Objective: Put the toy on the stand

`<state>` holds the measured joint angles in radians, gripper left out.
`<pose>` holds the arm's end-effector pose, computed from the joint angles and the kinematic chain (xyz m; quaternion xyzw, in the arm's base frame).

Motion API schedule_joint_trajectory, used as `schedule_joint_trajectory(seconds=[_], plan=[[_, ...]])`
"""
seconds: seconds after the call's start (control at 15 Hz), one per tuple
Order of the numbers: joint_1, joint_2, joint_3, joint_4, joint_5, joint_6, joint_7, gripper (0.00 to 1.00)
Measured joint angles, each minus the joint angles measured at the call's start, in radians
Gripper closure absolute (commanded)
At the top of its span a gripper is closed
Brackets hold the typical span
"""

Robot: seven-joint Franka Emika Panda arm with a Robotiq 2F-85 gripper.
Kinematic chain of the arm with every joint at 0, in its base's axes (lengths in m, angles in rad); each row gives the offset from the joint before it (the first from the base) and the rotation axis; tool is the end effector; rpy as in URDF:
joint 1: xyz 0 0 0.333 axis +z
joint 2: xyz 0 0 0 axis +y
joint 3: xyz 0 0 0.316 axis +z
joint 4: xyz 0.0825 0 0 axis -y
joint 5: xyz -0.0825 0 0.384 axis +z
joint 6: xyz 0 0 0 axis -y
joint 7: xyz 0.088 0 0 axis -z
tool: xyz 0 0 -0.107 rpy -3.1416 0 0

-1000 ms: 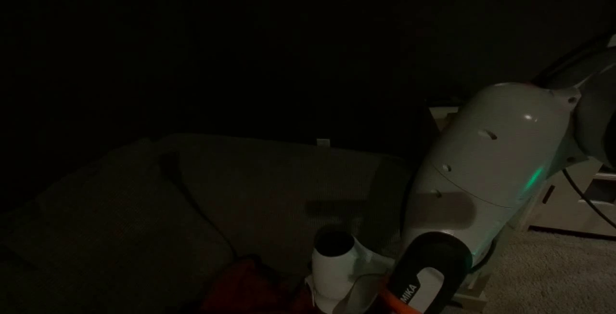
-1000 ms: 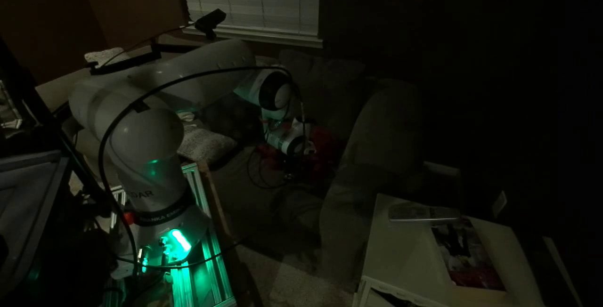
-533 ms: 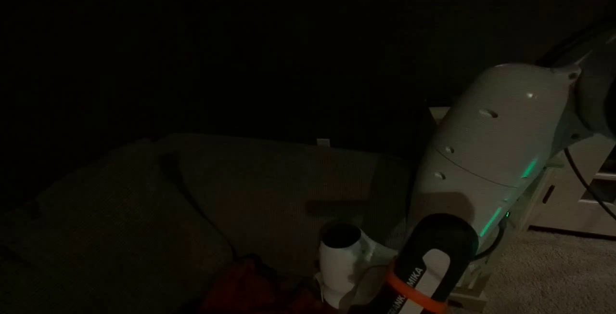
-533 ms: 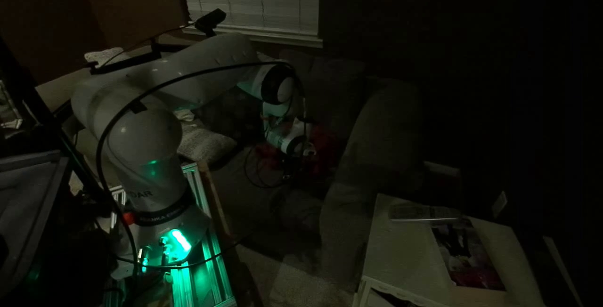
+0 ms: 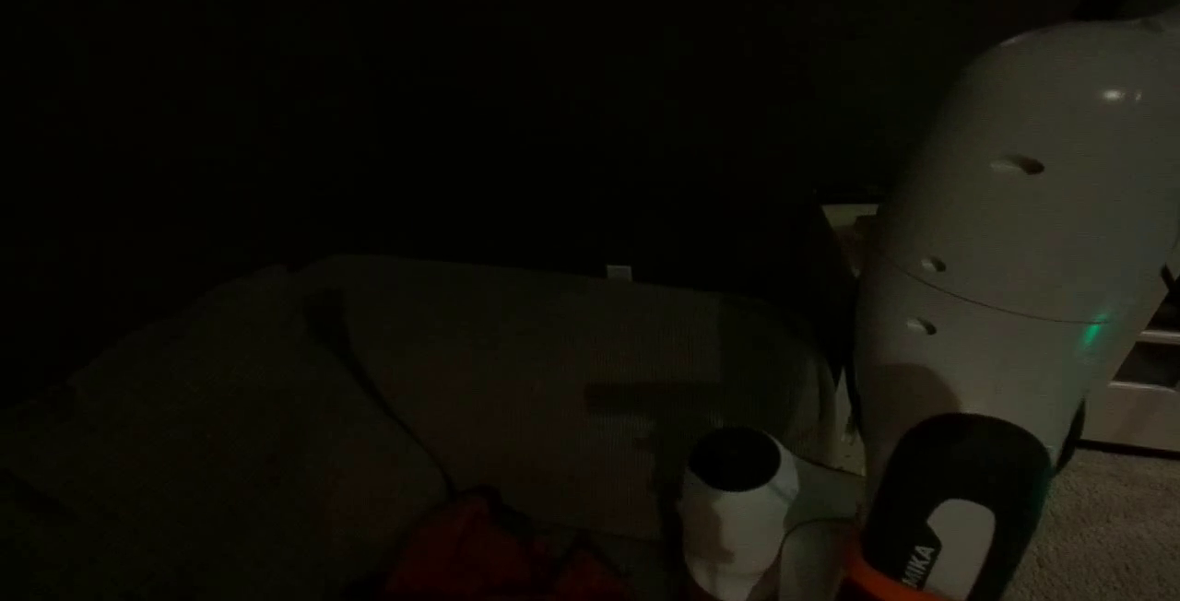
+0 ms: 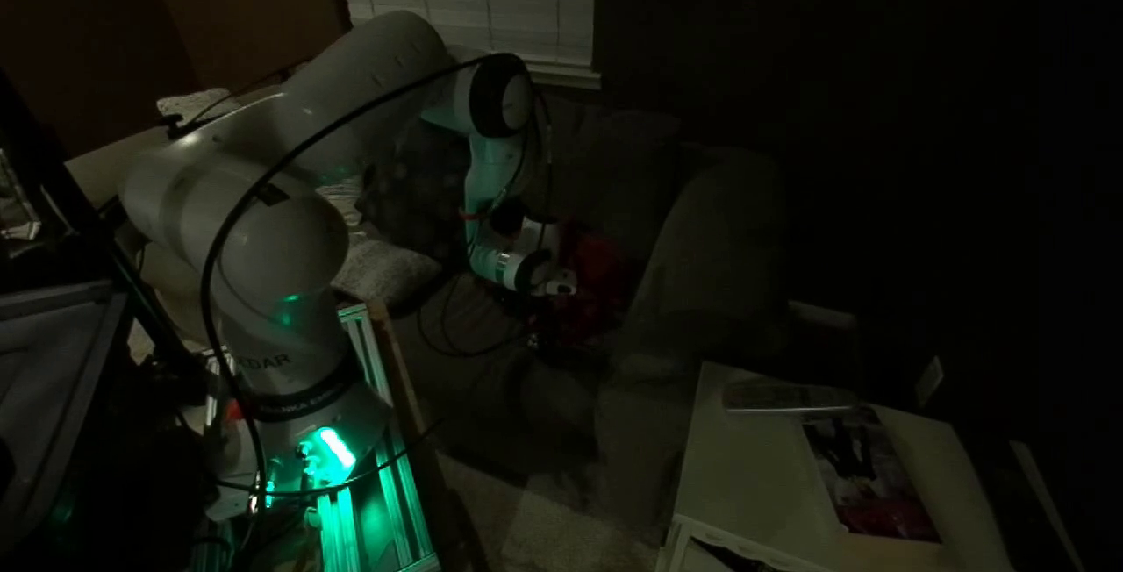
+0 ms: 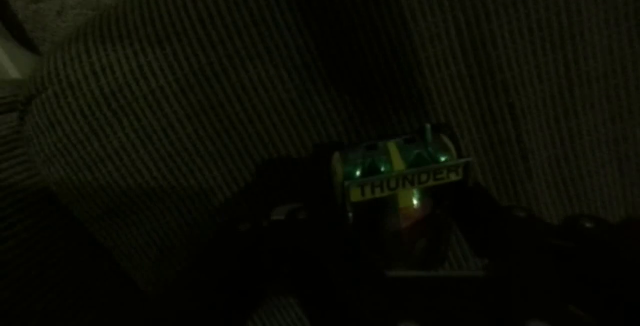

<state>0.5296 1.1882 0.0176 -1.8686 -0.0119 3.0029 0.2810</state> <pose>0.4436 0.2730 -0.1127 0.9907 0.1333 -0.0276 0.0038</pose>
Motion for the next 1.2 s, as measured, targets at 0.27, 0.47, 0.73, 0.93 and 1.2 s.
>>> schedule_joint_trajectory(seconds=[0.27,0.47,0.73,0.93,1.2], plan=[[0.116,-0.084,-0.059,-0.160,0.097,0.261,0.073,0.61],[0.222,-0.170,-0.105,-0.310,0.236,0.396,0.079,0.61],[0.265,-0.297,-0.114,-0.501,0.383,0.546,0.068,0.36],[0.255,-0.287,-0.108,-0.486,0.383,0.544,0.059,0.61],[0.201,-0.295,-0.087,-0.479,0.414,0.592,0.060,0.61]])
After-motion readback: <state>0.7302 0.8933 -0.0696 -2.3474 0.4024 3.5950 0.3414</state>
